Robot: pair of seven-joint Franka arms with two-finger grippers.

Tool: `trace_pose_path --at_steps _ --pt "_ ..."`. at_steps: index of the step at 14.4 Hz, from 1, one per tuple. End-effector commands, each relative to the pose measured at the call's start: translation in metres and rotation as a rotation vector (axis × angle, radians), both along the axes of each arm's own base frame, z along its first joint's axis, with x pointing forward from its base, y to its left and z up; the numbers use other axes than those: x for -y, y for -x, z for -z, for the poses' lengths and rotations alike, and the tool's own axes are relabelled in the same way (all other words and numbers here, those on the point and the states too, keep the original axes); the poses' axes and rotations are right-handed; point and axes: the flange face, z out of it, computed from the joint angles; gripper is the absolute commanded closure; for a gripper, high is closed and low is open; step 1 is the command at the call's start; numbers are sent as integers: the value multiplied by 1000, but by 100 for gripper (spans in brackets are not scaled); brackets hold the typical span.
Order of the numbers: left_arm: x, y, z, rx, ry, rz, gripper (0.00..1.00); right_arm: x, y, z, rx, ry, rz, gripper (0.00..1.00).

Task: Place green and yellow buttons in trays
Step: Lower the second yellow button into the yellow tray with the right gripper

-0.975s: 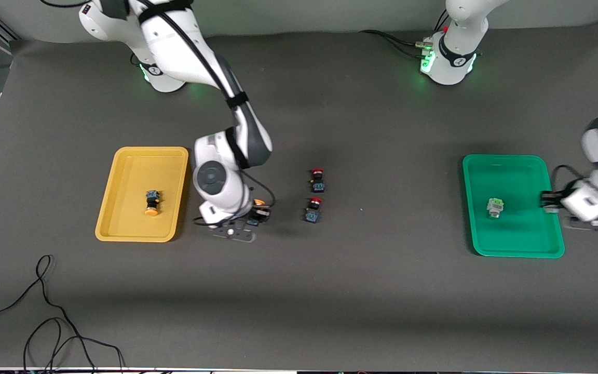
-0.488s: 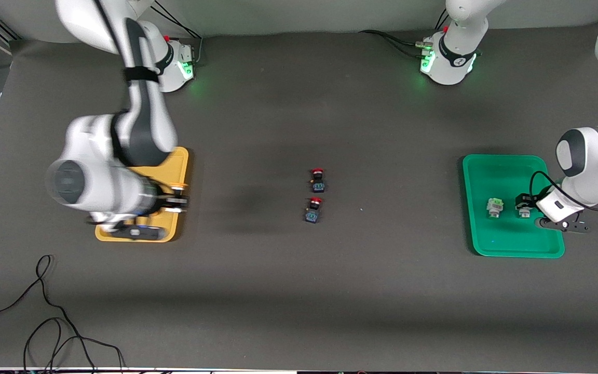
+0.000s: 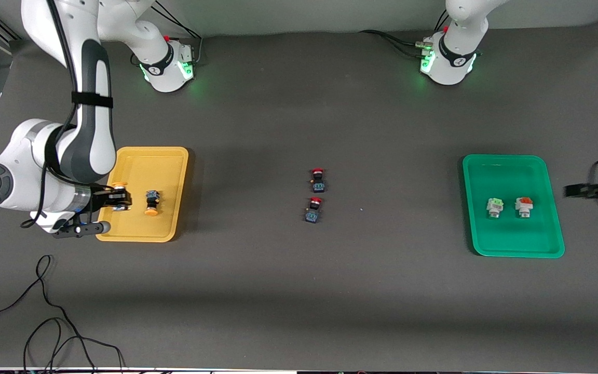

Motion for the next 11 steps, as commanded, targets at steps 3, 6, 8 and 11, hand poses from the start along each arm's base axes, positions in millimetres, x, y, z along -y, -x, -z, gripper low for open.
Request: trace_pose_path --at_steps 3,6,8,11 --pt "55 25 -121 15 78 22 0 35 44 80 86 -9 -22 100" --pt "125 34 -145 18 79 77 0 21 55 117 105 11 -20 100" --pt "163 42 -155 44 98 66 0 18 58 131 107 38 -31 100" --pt "203 52 -163 59 84 97 0 18 58 132 106 40 -31 100"
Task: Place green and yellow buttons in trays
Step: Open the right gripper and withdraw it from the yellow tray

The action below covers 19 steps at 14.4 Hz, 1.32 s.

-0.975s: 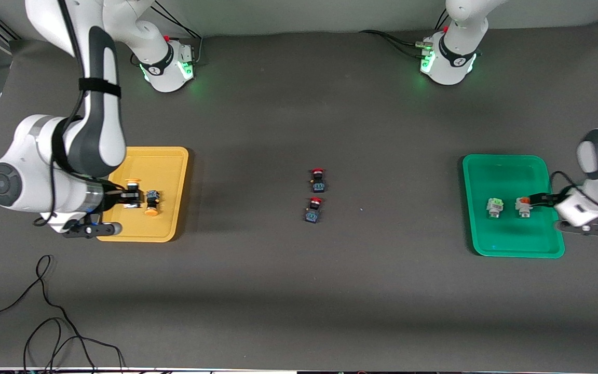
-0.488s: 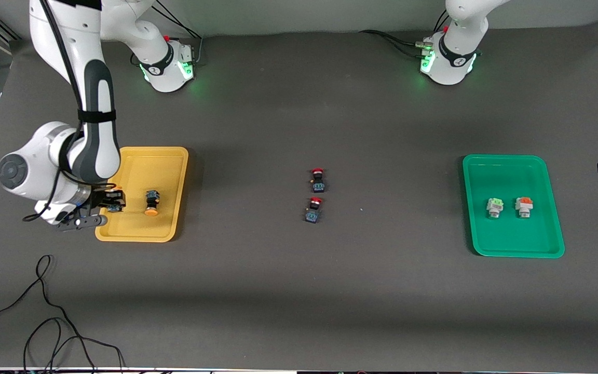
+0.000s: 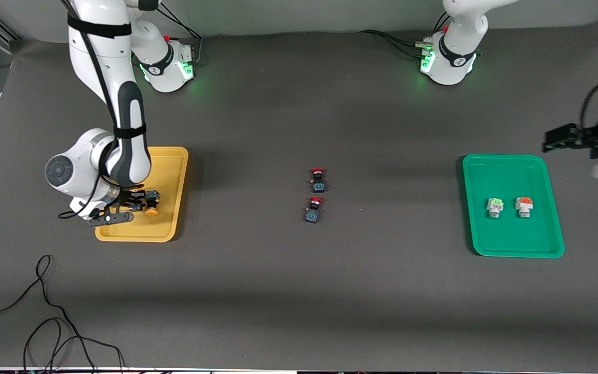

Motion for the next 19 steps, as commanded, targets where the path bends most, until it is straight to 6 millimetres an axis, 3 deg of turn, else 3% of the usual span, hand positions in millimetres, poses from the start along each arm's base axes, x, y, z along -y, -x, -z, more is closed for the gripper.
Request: trace_pose_path --at_steps 1,4,5,6,7,12,13,14,17,19 --pt "20 18 -8 20 -4 -4 0 3 -1 -5 25 -11 -7 100" --pt "33 19 -12 30 -8 -9 0 4 -1 -6 24 -18 -34 100" --pt "33 18 -12 30 -8 -11 0 9 0 -7 24 -18 -42 92" --pt "33 18 -12 31 -8 -14 0 18 0 -7 25 -20 -42 61" --pt "33 19 -14 34 -10 -23 0 22 1 -7 24 -23 -62 57" --pt "34 16 -17 60 -11 -68 0 39 2 -9 26 -36 -73 57" --pt "34 16 -17 60 -11 -70 0 39 2 -9 29 -41 -65 38" --pt "33 16 -17 57 -4 -74 0 39 3 -9 34 -53 -50 2" --pt "33 17 -17 56 6 -74 0 36 1 -14 47 -71 -43 0" --pt "35 18 -19 55 6 -71 0 33 -4 -34 75 -120 -25 0"
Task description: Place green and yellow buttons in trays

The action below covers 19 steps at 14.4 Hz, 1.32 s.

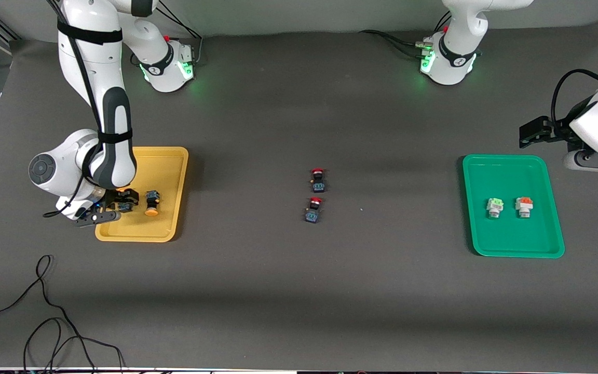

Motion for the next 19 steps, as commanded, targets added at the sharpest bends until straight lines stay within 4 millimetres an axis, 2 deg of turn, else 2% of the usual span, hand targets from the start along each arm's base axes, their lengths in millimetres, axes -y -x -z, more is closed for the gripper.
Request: trace_pose_path --at_steps 1,4,8,12,13,16,17,19 --pt "3 10 -8 12 11 -12 0 -2 -9 -43 58 -123 17 0" --pt "2 11 -10 9 11 -13 0 8 -24 -95 30 -196 43 0" --pt "0 14 -16 18 10 -16 0 18 -42 -196 -28 -228 60 0" --pt "1 13 -14 16 10 -10 0 28 -40 -304 -51 -209 96 0" --pt "0 13 -14 18 11 -12 0 23 -38 -333 -61 -176 108 0" --pt "-4 13 -17 23 6 -7 0 1 -27 -399 -124 -132 177 0" --pt "-5 12 -16 26 8 -9 0 -8 -25 -416 -134 -96 192 0" --pt "-5 14 -14 12 4 -9 0 -32 -22 -428 -157 -26 210 0"
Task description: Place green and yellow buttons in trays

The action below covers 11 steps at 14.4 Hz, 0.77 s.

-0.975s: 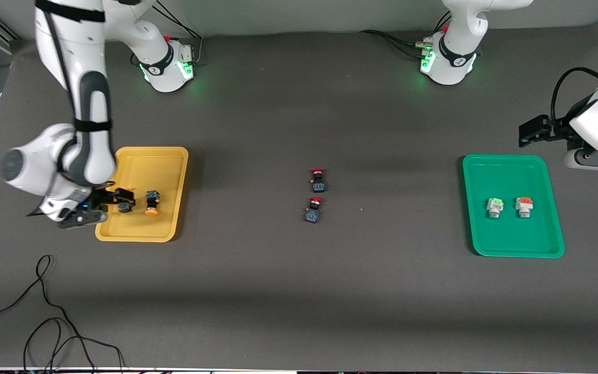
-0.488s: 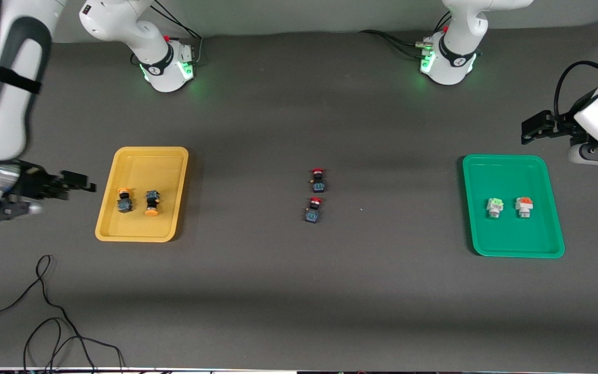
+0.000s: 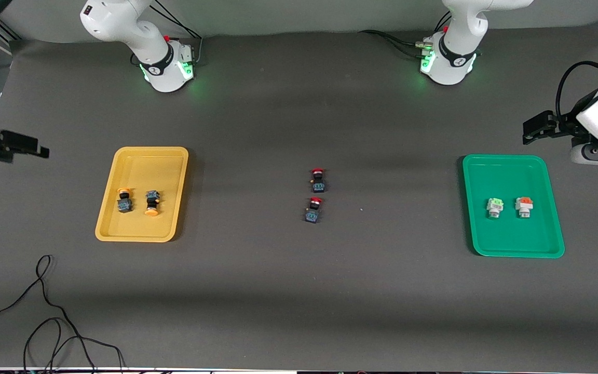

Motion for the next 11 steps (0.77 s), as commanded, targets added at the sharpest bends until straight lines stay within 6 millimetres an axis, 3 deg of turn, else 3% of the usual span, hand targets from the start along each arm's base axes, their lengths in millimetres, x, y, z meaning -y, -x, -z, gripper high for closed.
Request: trace_pose_path --at_steps 1,3,11 --pt "-2 8 -7 10 4 1 0 -36 5 -14 -39 77 65 0" --pt "-7 3 -2 17 7 -8 0 -51 1 -15 -37 80 230 0" --pt "-6 3 -2 18 6 -5 0 -52 -1 -12 -40 79 234 0"
